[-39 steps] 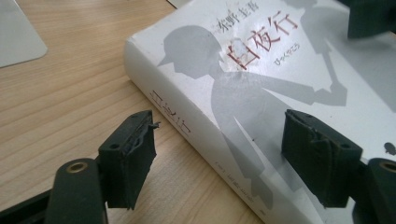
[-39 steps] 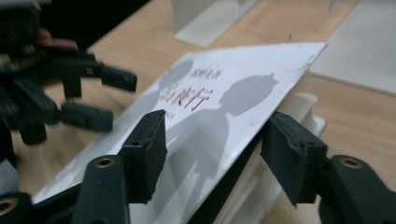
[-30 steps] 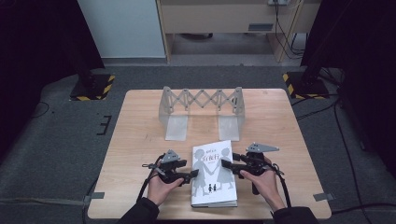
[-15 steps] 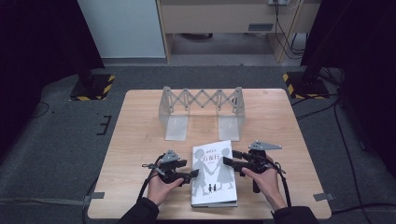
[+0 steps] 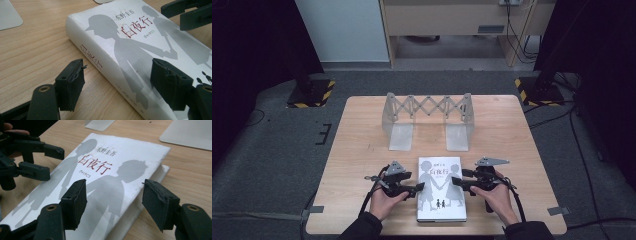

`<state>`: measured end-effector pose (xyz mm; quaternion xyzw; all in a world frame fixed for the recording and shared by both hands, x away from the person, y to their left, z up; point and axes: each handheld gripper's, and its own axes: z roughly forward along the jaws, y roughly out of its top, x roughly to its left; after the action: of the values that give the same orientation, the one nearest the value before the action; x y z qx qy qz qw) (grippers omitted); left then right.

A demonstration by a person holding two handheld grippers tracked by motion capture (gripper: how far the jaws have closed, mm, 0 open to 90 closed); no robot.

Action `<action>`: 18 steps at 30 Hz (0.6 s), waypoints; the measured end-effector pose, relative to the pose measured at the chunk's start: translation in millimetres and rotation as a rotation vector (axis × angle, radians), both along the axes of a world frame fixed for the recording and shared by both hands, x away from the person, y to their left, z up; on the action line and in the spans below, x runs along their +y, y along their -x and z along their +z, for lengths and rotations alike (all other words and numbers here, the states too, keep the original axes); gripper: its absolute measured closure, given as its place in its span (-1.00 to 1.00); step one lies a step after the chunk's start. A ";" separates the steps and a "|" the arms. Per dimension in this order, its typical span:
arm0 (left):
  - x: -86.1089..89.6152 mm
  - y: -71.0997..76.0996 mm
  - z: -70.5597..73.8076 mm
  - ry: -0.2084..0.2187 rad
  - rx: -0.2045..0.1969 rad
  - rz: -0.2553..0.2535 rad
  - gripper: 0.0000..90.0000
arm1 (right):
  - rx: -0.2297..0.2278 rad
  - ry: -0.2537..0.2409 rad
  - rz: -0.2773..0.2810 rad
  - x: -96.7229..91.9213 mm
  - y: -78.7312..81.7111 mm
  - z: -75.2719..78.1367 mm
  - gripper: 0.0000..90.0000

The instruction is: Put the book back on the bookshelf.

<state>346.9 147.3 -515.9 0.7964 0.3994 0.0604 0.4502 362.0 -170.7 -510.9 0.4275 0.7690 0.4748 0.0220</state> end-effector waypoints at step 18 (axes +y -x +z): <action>12.4 -3.3 2.8 -0.074 -0.051 0.064 -0.30 | 0.011 -0.041 -0.019 -0.9 -1.5 0.1 -0.24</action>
<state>350.2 159.7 -513.1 0.7974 0.4106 0.1098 0.4284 363.5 -171.6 -510.7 0.4378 0.7550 0.4880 0.0133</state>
